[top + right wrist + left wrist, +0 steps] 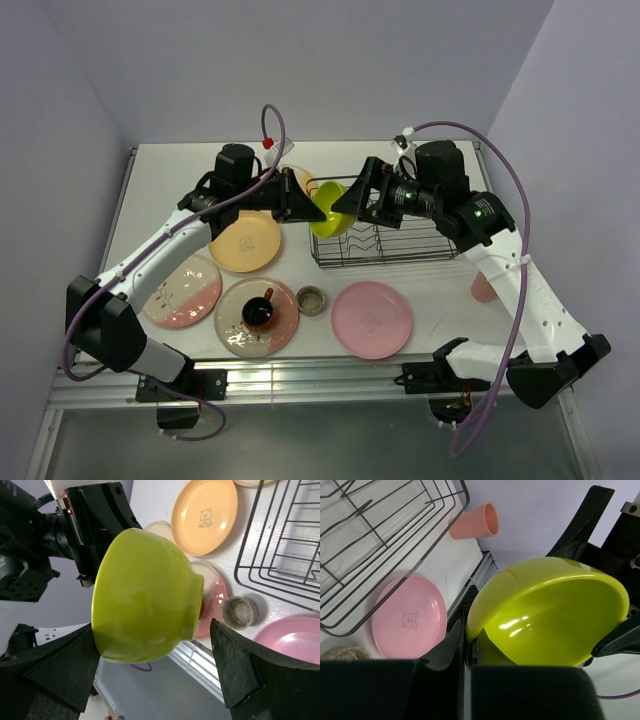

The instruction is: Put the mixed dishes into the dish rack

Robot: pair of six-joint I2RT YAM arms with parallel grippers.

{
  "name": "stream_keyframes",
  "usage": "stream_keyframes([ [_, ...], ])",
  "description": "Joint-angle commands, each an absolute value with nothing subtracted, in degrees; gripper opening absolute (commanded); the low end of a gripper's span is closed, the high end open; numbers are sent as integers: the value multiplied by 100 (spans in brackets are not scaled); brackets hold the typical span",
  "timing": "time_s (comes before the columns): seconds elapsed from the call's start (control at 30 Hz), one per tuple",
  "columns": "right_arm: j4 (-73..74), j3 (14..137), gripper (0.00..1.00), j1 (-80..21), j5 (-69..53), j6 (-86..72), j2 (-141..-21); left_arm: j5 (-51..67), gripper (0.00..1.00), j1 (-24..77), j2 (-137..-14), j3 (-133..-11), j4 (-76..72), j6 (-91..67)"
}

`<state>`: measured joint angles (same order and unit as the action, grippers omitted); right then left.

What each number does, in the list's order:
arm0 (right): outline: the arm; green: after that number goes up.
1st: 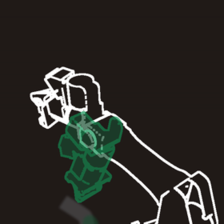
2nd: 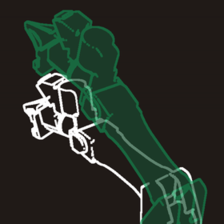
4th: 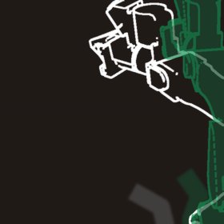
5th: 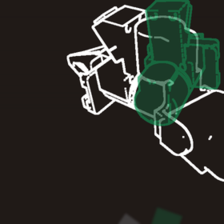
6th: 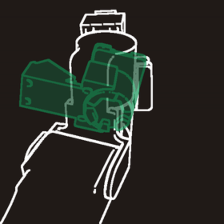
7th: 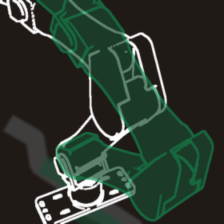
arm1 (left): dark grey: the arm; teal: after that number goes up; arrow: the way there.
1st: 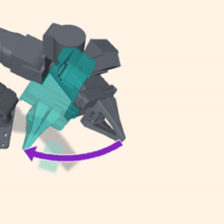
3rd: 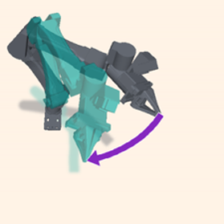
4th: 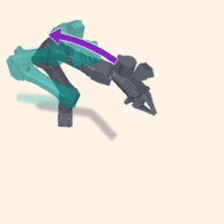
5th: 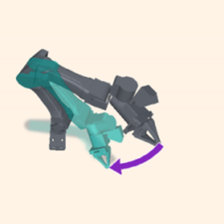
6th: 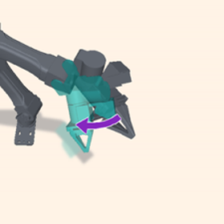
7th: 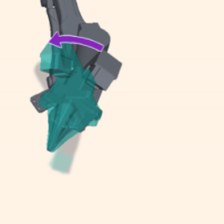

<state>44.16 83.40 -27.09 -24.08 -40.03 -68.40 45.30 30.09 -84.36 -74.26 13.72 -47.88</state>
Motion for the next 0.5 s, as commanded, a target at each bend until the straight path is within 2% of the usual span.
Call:
stream_keyframes([
  [0.0,3850,8288,91,-2725,-2584,-4122,-6662,4878,0,3006,-8297,-7488,791,-4957],
  [0.17,3823,8306,87,-2751,-2584,-4122,-6715,4869,0,2997,-8306,-7479,817,-4949],
  [0.4,4129,8464,68,-2821,-2313,-4184,-6820,4641,0,2997,-8306,-7550,1132,-4764],
  [0.47,4192,8499,66,-2865,-2233,-4175,-6829,4562,0,2997,-8314,-7620,1239,-4659],
])
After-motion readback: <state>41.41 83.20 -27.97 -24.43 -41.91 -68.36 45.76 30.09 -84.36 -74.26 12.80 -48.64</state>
